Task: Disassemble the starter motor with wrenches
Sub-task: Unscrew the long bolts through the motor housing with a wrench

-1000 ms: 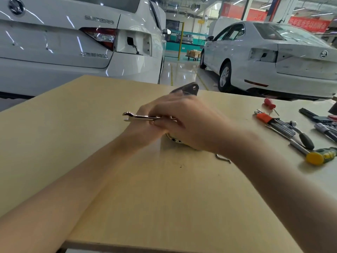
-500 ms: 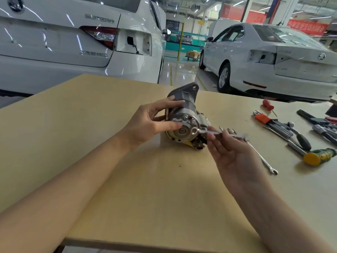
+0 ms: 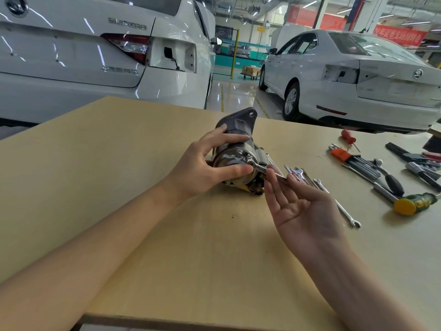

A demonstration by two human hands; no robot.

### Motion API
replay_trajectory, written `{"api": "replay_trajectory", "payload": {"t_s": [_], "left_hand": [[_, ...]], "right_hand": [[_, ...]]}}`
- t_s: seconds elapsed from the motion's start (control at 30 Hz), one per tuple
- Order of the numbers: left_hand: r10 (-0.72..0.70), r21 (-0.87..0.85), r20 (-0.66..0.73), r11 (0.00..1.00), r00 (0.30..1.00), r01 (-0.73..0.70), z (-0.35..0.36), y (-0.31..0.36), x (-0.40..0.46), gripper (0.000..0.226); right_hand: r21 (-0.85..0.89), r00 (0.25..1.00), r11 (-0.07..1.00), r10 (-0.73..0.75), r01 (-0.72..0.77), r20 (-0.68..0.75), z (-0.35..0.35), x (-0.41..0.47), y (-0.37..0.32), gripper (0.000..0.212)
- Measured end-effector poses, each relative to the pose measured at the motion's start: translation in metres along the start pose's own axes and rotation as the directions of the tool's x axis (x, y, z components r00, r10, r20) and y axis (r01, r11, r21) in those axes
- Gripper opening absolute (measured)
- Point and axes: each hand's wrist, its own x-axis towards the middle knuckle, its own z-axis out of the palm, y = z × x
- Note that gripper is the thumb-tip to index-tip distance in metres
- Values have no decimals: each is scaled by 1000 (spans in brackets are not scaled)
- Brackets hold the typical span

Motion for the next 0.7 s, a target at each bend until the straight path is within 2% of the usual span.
{"api": "replay_trajectory", "payload": {"t_s": [0.07, 0.2, 0.33, 0.4, 0.47, 0.53, 0.6, 0.63, 0.7], "left_hand": [[22, -15, -33, 1000, 999, -22, 3, -3, 1, 43], [20, -42, -52, 999, 998, -22, 4, -5, 1, 40], [29, -40, -52, 999, 998, -31, 5, -3, 1, 39], [30, -35, -62, 999, 998, -33, 5, -4, 0, 39], [34, -35, -66, 999, 997, -36, 6, -4, 0, 39], [34, -29, -70, 999, 997, -36, 7, -5, 1, 38], [36, -26, -78, 999, 996, -38, 8, -6, 2, 36], [37, -26, -80, 999, 996, -39, 8, -6, 2, 36], [39, -26, -74, 999, 996, -41, 7, -6, 2, 37]], "right_hand": [[6, 1000, 1000, 9, -9, 17, 1, -1, 0, 10], [-34, 1000, 999, 15, -16, -26, -2, 0, 0, 25], [-60, 994, 998, -20, 14, -110, -7, 1, 2, 7], [-143, 988, 988, -75, 56, -135, -13, 4, 2, 20], [-345, 977, 933, -157, 98, -146, -18, 6, -1, 24], [-620, 963, 771, -254, 146, -89, -22, 6, -5, 20], [-839, 936, 488, -344, 242, 70, -25, 4, -8, 7], [-885, 914, 351, -371, 305, 168, -26, 3, -8, 4], [-897, 859, 139, -379, 420, 344, -28, 4, -7, 16]]}}
